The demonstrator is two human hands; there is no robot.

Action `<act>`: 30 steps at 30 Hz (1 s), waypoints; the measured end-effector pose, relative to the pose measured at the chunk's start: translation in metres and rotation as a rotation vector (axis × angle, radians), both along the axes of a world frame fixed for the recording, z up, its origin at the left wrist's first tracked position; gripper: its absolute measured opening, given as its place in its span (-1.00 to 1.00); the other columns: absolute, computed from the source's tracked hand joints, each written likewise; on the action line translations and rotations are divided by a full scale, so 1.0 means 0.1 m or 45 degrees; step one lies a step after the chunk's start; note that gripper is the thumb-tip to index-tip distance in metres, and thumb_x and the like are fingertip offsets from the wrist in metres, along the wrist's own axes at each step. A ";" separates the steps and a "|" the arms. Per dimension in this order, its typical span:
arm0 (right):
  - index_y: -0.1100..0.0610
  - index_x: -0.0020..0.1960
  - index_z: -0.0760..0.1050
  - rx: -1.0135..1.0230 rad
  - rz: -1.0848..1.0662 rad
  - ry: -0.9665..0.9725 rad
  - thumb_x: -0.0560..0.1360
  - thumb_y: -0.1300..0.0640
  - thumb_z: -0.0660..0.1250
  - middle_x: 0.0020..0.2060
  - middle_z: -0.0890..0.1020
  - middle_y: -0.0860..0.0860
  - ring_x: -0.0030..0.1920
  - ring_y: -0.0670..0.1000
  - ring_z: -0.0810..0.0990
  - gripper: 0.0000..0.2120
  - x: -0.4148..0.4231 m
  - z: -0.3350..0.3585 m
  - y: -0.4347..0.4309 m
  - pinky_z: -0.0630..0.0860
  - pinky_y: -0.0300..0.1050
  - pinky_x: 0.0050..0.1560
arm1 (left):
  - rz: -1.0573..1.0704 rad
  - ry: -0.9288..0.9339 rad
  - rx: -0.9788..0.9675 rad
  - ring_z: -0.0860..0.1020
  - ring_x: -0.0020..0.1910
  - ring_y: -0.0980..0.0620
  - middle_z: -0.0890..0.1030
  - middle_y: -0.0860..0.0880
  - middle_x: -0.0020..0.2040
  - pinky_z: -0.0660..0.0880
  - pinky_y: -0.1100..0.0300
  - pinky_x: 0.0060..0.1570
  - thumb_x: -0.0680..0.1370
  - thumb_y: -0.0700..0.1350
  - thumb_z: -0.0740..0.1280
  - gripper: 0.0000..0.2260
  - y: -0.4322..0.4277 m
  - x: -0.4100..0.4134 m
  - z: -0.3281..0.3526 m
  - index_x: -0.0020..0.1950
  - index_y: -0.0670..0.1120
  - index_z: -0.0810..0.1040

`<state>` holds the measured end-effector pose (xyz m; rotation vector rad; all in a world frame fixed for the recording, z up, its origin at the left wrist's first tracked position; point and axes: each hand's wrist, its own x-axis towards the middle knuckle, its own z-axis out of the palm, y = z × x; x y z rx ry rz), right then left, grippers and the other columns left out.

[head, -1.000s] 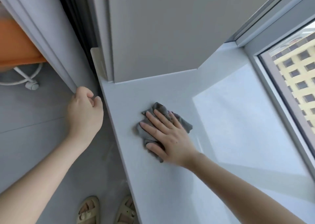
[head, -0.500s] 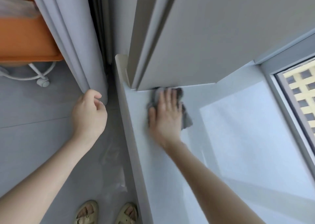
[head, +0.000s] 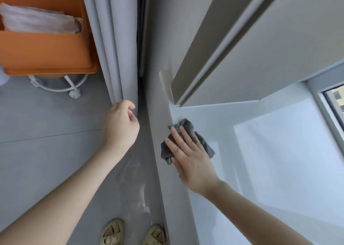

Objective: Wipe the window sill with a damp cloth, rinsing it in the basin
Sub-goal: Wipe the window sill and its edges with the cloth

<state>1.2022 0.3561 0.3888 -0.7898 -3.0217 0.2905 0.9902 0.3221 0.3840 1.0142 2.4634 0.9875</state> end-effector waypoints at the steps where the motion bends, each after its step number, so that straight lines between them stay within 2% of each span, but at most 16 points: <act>1: 0.14 0.45 0.27 0.009 0.047 -0.012 0.58 0.07 0.04 0.47 0.24 0.09 0.50 0.08 0.09 -0.55 -0.08 0.00 0.08 0.04 0.05 0.48 | -0.003 0.001 0.007 0.50 -0.12 -0.13 0.56 -0.14 -0.11 0.28 0.18 -0.22 0.42 -0.39 0.19 -0.76 -0.01 -0.02 -0.01 0.01 -0.20 0.51; 4: 0.21 0.43 0.28 0.117 0.110 -0.123 0.54 0.12 0.02 0.43 0.32 0.15 0.46 0.11 0.21 -0.52 -0.59 -0.10 0.38 0.14 0.07 0.47 | -0.014 0.010 0.006 0.50 -0.12 -0.12 0.55 -0.11 -0.11 0.30 0.18 -0.20 0.41 -0.38 0.19 -0.75 -0.05 -0.09 -0.03 0.01 -0.17 0.51; 7: 0.27 0.40 0.32 0.175 -0.014 -0.157 0.49 0.18 -0.03 0.40 0.35 0.22 0.41 0.15 0.32 -0.49 -1.08 -0.14 0.62 0.22 0.09 0.40 | -0.010 0.029 0.008 0.48 -0.16 -0.11 0.55 -0.12 -0.10 0.29 0.18 -0.22 0.41 -0.38 0.20 -0.76 -0.10 -0.16 -0.06 0.00 -0.17 0.52; 9: 0.28 0.48 0.12 0.155 -0.076 -0.201 0.54 0.24 -0.03 0.48 0.13 0.25 0.49 0.16 0.12 -0.50 -1.28 -0.14 0.70 0.03 0.08 0.47 | -0.050 0.054 0.019 0.45 -0.21 -0.07 0.55 -0.13 -0.12 0.27 0.19 -0.24 0.41 -0.40 0.21 -0.77 -0.14 -0.19 -0.07 -0.02 -0.19 0.52; 11: 0.26 0.51 -0.12 0.190 -0.224 -0.276 0.59 0.22 -0.02 0.51 -0.09 0.22 0.52 0.14 -0.08 -0.46 -1.47 -0.13 0.75 -0.11 0.07 0.49 | -0.093 0.069 0.016 0.45 -0.22 -0.07 0.54 -0.14 -0.12 0.28 0.18 -0.24 0.40 -0.40 0.22 -0.78 -0.16 -0.19 -0.07 -0.04 -0.19 0.53; 13: 0.26 0.51 -0.16 0.259 -0.376 -0.314 0.62 0.16 -0.01 0.51 -0.13 0.23 0.52 0.14 -0.11 -0.45 -1.68 -0.12 0.83 -0.08 0.08 0.48 | -0.120 0.076 0.011 0.48 -0.19 -0.11 0.54 -0.14 -0.12 0.30 0.17 -0.23 0.40 -0.40 0.22 -0.78 -0.16 -0.18 -0.08 -0.04 -0.19 0.53; 16: 0.31 0.50 -0.13 0.249 -0.498 -0.264 0.62 0.16 -0.03 0.50 -0.09 0.26 0.51 0.17 -0.06 -0.47 -1.81 -0.12 0.88 -0.03 0.06 0.48 | -0.133 0.081 0.009 0.49 -0.15 -0.13 0.54 -0.13 -0.10 0.33 0.15 -0.21 0.41 -0.39 0.22 -0.78 -0.17 -0.16 -0.06 -0.02 -0.17 0.53; 19: 0.33 0.50 -0.13 0.136 -0.371 -0.252 0.60 0.23 -0.05 0.50 -0.07 0.25 0.51 0.16 -0.03 -0.48 -1.46 -0.07 0.64 -0.10 0.02 0.49 | -0.162 0.106 0.007 0.49 -0.13 -0.14 0.54 -0.12 -0.10 0.32 0.16 -0.20 0.42 -0.38 0.22 -0.78 -0.19 -0.15 0.00 -0.01 -0.17 0.53; 21: 0.29 0.50 -0.05 0.068 -0.261 -0.183 0.54 0.27 -0.08 0.51 0.00 0.21 0.51 0.14 0.03 -0.46 -1.04 -0.06 0.35 -0.11 0.04 0.48 | -0.188 0.118 0.014 0.49 -0.13 -0.14 0.54 -0.14 -0.10 0.31 0.17 -0.19 0.42 -0.38 0.21 -0.78 -0.21 -0.12 0.07 -0.02 -0.18 0.53; 24: 0.25 0.47 0.16 -0.008 -0.423 -0.026 0.48 0.21 -0.09 0.47 0.18 0.18 0.49 0.11 0.12 -0.44 -0.30 -0.03 -0.12 0.04 0.06 0.46 | -0.232 0.128 0.023 0.49 -0.12 -0.15 0.54 -0.14 -0.11 0.33 0.16 -0.19 0.42 -0.40 0.20 -0.78 -0.26 -0.07 0.16 -0.04 -0.20 0.54; 27: 0.21 0.49 0.06 -0.119 -0.492 -0.054 0.52 0.17 -0.03 0.48 0.12 0.14 0.50 0.08 0.04 -0.45 0.48 0.03 -0.71 -0.03 0.01 0.49 | -0.274 0.116 0.015 0.49 -0.10 -0.16 0.54 -0.14 -0.10 0.40 0.09 -0.18 0.43 -0.40 0.18 -0.78 -0.28 0.03 0.23 -0.05 -0.19 0.54; 30: 0.18 0.49 0.07 -0.125 -0.332 -0.074 0.60 0.12 -0.08 0.48 0.14 0.12 0.50 0.08 0.10 -0.53 0.87 0.04 -0.94 0.09 0.07 0.41 | -0.363 0.108 0.027 0.48 -0.09 -0.19 0.53 -0.16 -0.10 0.44 0.02 -0.11 0.43 -0.40 0.17 -0.77 -0.26 0.17 0.31 -0.04 -0.21 0.54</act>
